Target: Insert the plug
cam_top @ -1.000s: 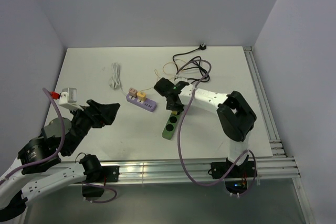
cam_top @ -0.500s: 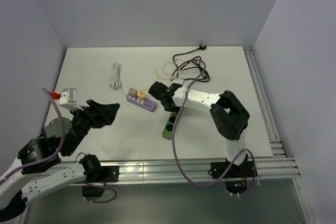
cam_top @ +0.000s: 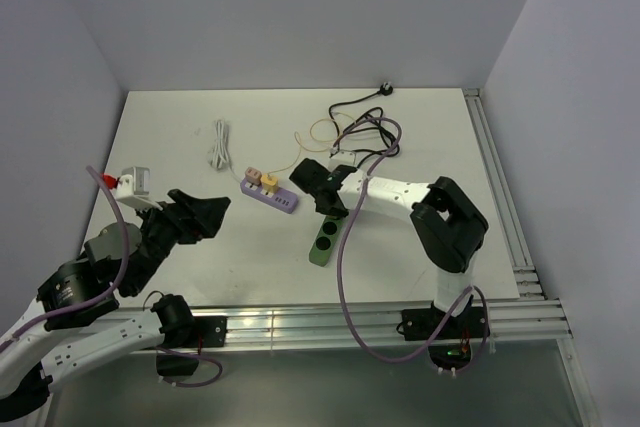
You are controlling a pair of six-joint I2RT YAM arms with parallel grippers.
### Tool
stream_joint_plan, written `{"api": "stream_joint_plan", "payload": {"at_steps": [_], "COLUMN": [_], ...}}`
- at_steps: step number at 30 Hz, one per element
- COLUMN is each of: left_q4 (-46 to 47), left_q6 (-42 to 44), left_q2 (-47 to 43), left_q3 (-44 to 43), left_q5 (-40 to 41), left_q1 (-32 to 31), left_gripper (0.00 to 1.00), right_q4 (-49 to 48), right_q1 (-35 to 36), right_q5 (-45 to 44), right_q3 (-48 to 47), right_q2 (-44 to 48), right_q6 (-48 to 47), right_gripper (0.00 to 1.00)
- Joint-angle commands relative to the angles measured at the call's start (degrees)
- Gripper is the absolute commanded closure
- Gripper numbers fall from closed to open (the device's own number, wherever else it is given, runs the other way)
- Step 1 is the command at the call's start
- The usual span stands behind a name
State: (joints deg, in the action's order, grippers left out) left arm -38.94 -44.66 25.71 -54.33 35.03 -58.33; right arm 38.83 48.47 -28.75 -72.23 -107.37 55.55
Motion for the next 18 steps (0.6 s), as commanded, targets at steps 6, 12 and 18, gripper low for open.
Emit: {"api": "stream_joint_plan", "payload": {"at_steps": [6,12,18], "left_q4": [-1.93,-2.46,-2.63], "left_q6": [-0.95,-1.21,-1.3], "left_q2": [-0.84,-0.58,-0.84], "left_q3": [-1.49,-2.19,-2.63], "left_q5": [2.5,2.5,2.77], "left_q1": [-0.03,-0.03,-0.03], "left_gripper": [0.18,0.18,0.18], "right_q4": [5.28,7.92,7.58], "right_q1": [-0.83,-0.92,-1.09], "right_q5": [6.79,6.34,7.92], "right_q3": [-0.63,-6.69,-8.9], "right_q2": [-3.99,-3.02,-0.74], "right_q6": [-3.69,-5.1,-6.42], "right_gripper": [0.75,0.57,0.36]}}
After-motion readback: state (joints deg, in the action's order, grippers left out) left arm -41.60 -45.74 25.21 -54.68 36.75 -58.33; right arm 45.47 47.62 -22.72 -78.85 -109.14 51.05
